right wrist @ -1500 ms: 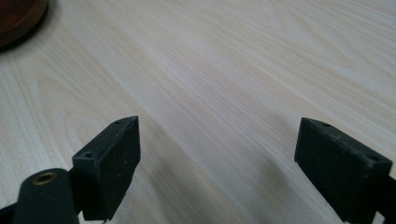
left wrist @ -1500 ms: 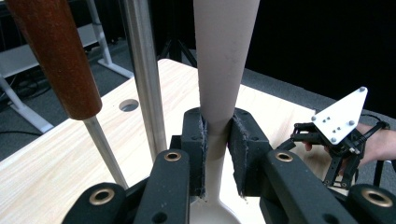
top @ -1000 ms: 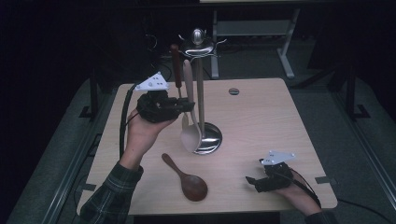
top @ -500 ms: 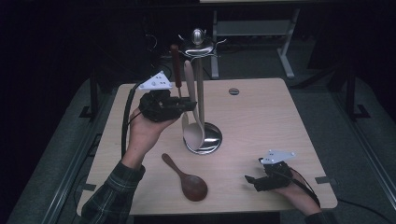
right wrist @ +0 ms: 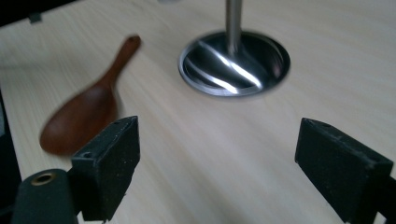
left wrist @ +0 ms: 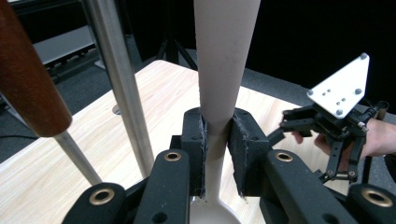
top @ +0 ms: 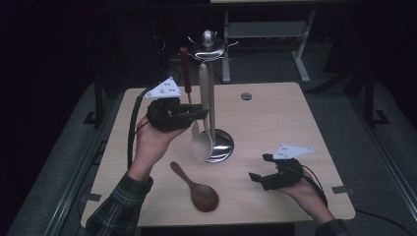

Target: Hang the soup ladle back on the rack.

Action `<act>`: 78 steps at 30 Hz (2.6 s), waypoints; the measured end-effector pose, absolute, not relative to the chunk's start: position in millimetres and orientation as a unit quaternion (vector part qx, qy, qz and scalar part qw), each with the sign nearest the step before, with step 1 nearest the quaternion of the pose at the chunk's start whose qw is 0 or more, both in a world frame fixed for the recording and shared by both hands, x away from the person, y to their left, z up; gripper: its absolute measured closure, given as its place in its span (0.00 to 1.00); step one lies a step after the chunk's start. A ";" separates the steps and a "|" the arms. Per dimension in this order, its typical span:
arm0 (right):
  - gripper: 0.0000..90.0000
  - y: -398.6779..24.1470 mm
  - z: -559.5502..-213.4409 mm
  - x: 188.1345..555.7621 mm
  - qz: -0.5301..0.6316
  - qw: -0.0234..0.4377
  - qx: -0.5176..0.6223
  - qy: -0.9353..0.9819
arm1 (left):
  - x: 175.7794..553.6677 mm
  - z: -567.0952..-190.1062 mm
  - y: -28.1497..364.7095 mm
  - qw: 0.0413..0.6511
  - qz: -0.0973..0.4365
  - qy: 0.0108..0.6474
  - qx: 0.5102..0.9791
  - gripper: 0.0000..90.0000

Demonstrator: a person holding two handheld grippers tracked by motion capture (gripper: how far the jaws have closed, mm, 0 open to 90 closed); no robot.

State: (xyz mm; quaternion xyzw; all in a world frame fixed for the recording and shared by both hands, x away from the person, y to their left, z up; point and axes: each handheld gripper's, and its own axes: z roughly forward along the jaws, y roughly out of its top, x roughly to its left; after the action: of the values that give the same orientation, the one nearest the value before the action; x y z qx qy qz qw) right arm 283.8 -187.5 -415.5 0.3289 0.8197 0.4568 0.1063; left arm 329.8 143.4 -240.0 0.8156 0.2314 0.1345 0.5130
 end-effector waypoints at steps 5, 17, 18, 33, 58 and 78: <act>0.25 -168.6 -398.3 292.8 0.490 0.104 0.312 0.807 | 327.4 -240.6 140.1 0.512 0.134 0.228 0.817 0.85; 0.49 -108.0 -345.3 313.8 0.581 0.116 0.253 0.765 | 324.7 -250.5 131.7 0.504 0.135 0.235 0.820 0.85; 0.51 -105.1 -343.6 315.3 0.584 0.116 0.253 0.763 | 324.8 -251.3 131.4 0.504 0.135 0.236 0.820 0.85; 0.79 -73.2 -328.9 322.5 0.591 0.153 0.247 0.752 | 324.2 -257.0 133.7 0.502 0.139 0.249 0.817 0.85; 0.88 -76.9 -337.0 329.1 0.605 0.063 0.161 0.777 | 319.8 -253.9 153.2 0.528 0.119 0.209 0.814 0.67; 0.85 -75.3 -333.1 326.5 0.602 0.098 0.174 0.773 | 318.5 -257.4 143.4 0.522 0.117 0.221 0.815 0.82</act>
State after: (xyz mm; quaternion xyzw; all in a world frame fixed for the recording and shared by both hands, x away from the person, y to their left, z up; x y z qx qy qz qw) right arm 326.5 -75.3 -333.1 0.1742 0.7732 0.6018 0.0985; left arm 318.5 143.4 -257.4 0.8151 0.2214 0.1168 0.5224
